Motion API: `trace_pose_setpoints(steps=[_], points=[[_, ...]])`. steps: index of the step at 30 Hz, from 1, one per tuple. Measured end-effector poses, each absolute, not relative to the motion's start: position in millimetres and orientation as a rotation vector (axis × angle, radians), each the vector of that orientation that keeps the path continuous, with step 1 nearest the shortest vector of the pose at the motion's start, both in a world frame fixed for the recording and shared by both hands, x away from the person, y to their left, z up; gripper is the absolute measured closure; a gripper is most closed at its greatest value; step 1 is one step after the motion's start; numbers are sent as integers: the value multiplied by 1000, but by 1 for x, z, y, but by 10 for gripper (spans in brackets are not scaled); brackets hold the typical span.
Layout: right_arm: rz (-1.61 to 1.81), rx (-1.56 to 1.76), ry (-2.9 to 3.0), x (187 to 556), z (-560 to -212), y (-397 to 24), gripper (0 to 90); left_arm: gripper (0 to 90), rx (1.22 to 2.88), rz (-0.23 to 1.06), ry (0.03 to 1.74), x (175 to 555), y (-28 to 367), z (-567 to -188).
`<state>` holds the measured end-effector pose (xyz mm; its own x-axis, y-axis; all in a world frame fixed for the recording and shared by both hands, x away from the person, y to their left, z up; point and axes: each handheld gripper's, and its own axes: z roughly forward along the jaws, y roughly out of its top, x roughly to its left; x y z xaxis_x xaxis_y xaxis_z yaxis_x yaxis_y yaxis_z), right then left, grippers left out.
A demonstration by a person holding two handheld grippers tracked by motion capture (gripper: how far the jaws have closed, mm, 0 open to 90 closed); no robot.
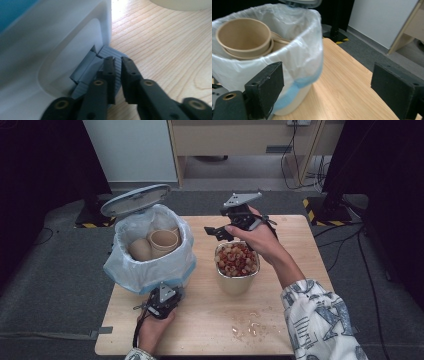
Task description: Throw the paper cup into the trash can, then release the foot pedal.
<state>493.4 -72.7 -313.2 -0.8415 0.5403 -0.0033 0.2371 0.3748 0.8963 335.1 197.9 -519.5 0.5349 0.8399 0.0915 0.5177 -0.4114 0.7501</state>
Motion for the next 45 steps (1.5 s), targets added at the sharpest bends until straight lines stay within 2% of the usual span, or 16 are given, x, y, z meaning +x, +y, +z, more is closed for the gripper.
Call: trace_pose_setpoints(steps=[4,13,18,24,33,45], points=[[1431,728,2311,495,-315,-93,109,556,2040,602,1097,319,199,-509],[1311,930,2136,483,-335,-165,103,398,1961,570,1078,292,216,-493],[1251,1053,2066,462,-367,-204,95,350,1979,559,1117,295,224,-496],[1191,1167,2061,444,-410,-228,93,318,1984,569,1108,296,227,-497],[1141,1244,2078,420,-457,-241,79,261,1985,556,1145,298,242,-500],[1042,1329,2120,400,-502,-242,65,244,1990,552,1141,300,243,-502]])
